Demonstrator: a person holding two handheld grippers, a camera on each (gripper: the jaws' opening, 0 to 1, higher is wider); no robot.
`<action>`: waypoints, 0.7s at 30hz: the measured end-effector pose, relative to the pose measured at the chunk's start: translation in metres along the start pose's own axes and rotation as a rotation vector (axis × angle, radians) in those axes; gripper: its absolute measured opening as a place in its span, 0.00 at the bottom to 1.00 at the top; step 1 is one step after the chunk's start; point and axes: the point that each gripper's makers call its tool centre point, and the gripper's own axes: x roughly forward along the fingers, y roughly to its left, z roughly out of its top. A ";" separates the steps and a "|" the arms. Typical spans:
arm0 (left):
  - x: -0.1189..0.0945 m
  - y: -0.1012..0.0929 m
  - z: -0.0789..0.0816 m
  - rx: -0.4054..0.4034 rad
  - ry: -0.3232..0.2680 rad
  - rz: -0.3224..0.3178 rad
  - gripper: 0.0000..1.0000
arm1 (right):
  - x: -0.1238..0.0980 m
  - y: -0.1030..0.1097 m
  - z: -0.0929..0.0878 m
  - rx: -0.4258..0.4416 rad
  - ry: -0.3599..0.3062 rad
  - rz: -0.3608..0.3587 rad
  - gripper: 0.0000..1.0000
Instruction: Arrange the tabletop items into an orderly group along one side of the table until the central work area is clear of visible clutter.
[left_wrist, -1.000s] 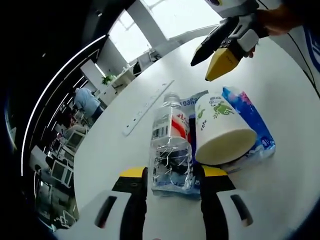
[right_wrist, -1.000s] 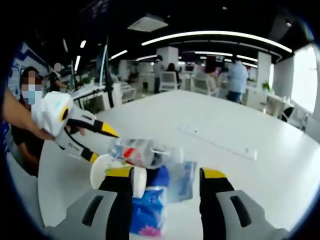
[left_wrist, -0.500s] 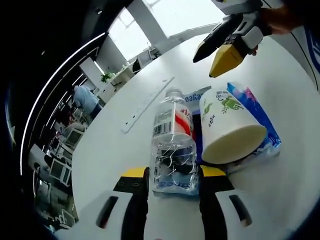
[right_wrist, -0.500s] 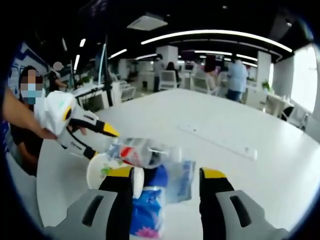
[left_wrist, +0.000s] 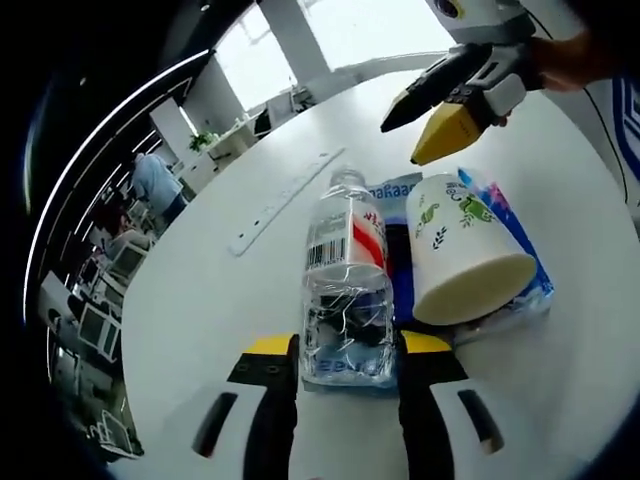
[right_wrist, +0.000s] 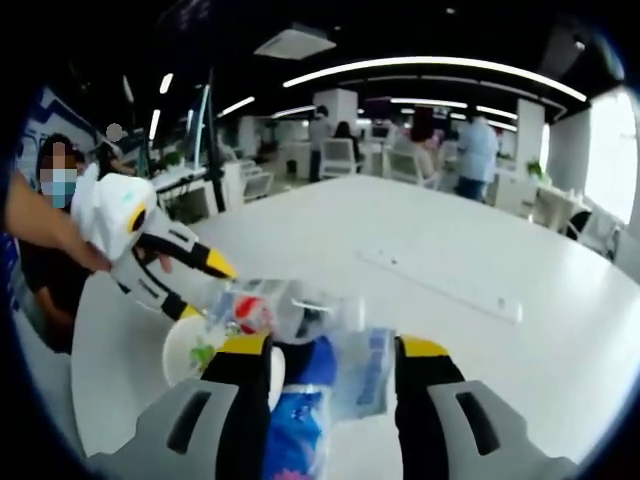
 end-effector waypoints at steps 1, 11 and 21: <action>0.000 0.000 0.000 -0.001 0.000 -0.003 0.37 | 0.001 0.000 0.001 -0.002 -0.002 0.001 0.44; 0.001 0.001 -0.002 -0.020 -0.007 -0.037 0.37 | 0.017 -0.003 0.004 0.032 0.002 0.028 0.34; 0.002 0.001 -0.003 -0.029 -0.013 -0.055 0.37 | 0.033 -0.009 0.001 0.140 0.001 0.044 0.30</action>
